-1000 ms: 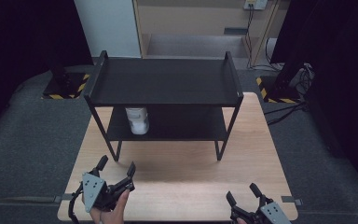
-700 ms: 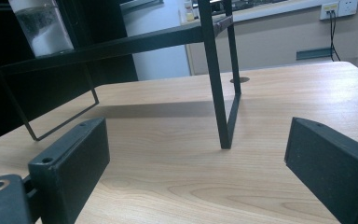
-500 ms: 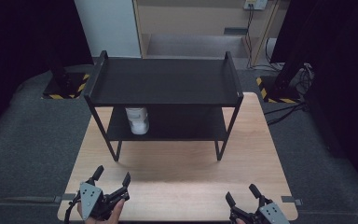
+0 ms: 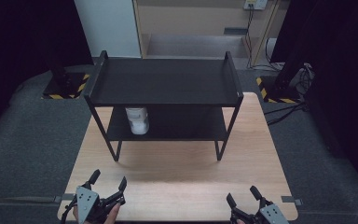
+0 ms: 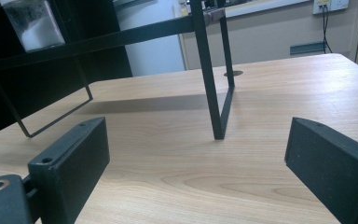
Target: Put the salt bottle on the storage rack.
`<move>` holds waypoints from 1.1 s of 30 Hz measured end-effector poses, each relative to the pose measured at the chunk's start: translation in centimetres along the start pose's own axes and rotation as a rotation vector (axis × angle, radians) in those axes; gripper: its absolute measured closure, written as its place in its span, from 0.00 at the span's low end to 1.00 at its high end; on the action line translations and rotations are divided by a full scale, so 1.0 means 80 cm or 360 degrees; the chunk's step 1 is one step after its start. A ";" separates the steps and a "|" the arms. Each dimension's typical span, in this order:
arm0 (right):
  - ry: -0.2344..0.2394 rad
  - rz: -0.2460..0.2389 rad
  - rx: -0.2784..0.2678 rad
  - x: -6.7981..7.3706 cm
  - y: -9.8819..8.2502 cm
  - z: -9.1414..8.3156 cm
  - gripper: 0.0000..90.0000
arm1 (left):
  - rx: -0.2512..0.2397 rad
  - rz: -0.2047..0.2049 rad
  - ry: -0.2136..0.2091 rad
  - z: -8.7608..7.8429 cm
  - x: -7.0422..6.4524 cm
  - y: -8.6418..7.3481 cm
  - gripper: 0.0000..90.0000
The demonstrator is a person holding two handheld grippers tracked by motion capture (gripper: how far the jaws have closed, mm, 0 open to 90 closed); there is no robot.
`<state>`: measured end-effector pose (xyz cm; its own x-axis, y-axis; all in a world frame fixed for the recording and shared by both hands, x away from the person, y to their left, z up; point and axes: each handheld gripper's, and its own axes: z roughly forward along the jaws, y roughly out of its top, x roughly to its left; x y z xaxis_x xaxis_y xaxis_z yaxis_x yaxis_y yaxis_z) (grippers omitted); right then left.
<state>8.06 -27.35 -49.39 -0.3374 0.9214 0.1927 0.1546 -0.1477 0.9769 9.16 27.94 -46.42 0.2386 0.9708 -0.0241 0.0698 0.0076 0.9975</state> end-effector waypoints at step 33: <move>-0.0026 0.0009 0.0013 -0.009 -0.006 0.000 0.07 | 0.0019 0.0038 0.0060 -0.011 0.008 -0.012 0.08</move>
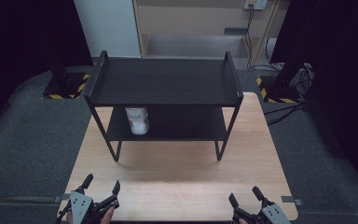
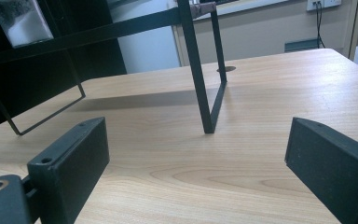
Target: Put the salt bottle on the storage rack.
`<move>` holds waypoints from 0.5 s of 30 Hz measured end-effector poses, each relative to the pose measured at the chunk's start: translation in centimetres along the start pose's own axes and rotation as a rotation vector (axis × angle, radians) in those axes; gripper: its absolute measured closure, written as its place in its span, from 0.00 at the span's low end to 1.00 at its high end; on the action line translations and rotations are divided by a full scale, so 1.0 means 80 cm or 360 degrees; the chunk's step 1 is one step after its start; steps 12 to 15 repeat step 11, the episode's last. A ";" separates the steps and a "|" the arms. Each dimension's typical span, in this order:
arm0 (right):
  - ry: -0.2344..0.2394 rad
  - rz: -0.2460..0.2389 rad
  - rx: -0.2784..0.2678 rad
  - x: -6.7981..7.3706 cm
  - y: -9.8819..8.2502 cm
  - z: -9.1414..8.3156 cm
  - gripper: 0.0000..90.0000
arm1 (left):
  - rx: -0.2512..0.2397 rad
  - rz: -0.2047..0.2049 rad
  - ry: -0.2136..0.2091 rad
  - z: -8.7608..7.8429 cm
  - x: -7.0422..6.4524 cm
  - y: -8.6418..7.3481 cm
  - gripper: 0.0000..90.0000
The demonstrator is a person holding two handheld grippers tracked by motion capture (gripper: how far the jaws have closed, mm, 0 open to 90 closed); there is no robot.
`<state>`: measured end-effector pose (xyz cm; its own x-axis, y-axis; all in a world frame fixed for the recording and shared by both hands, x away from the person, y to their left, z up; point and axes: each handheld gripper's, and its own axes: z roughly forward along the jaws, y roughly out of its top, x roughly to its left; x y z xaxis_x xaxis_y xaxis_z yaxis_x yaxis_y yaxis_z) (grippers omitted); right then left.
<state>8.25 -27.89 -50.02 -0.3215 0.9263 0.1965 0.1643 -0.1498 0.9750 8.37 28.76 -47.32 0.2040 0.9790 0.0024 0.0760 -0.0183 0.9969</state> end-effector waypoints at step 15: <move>0.0000 0.0002 -0.0015 0.003 0.000 -0.004 0.07 | -0.0011 0.0000 -0.0003 -0.003 0.000 0.003 0.08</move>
